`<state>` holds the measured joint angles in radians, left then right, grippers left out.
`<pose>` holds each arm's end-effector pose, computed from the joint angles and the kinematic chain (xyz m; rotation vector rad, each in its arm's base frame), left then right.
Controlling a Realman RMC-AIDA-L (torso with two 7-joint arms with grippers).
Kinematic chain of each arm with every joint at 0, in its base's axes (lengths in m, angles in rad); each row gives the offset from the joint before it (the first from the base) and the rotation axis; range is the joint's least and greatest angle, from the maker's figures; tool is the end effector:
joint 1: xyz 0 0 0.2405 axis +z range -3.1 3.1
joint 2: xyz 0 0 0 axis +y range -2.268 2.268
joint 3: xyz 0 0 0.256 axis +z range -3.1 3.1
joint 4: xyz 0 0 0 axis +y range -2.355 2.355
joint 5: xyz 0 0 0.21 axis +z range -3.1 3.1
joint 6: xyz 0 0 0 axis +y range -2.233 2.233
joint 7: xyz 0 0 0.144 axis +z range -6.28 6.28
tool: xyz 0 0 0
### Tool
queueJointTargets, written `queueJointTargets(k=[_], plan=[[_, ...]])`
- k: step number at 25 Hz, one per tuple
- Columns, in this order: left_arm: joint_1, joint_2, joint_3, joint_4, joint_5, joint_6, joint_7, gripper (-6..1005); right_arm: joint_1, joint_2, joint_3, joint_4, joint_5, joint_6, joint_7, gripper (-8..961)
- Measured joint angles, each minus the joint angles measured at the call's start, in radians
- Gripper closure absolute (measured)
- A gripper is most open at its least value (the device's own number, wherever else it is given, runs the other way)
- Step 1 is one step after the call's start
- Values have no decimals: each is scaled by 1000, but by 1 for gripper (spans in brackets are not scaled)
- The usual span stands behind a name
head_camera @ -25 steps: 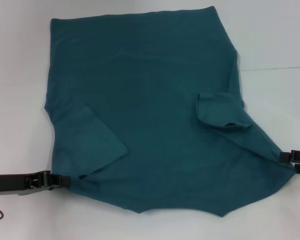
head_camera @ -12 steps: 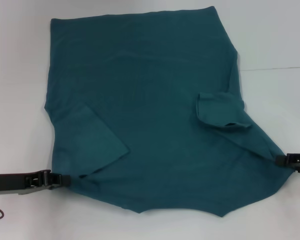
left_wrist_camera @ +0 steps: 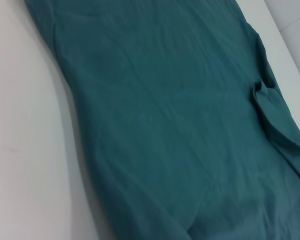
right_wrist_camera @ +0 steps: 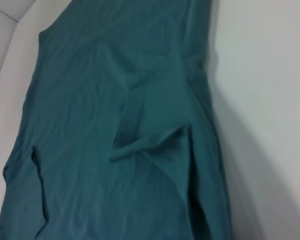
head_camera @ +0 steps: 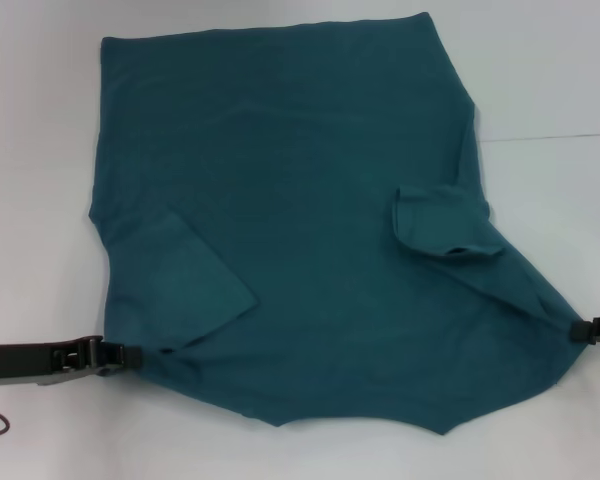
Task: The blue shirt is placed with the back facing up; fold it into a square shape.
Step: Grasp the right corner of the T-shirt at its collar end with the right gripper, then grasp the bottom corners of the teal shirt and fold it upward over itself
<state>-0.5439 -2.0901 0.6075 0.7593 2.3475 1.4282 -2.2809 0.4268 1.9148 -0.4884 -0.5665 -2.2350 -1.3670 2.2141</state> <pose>-0.3022 0.3378 0.0074 -2.2448 -1.7621 -0.4097 0.3799 0.3088 0.0670 -1.9234 1.8628 0.5479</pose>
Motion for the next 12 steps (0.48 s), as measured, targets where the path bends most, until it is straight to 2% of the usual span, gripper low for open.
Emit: queueJointTargets(k=[5,12], plan=[[8,-1,-7,0,-15,-9,0,950,-14,2,42,2,9,-20,-49,906],[24,-4,-40,-7,-35,12,1,950,-30,10,123,0,10,-71,-125,917]])
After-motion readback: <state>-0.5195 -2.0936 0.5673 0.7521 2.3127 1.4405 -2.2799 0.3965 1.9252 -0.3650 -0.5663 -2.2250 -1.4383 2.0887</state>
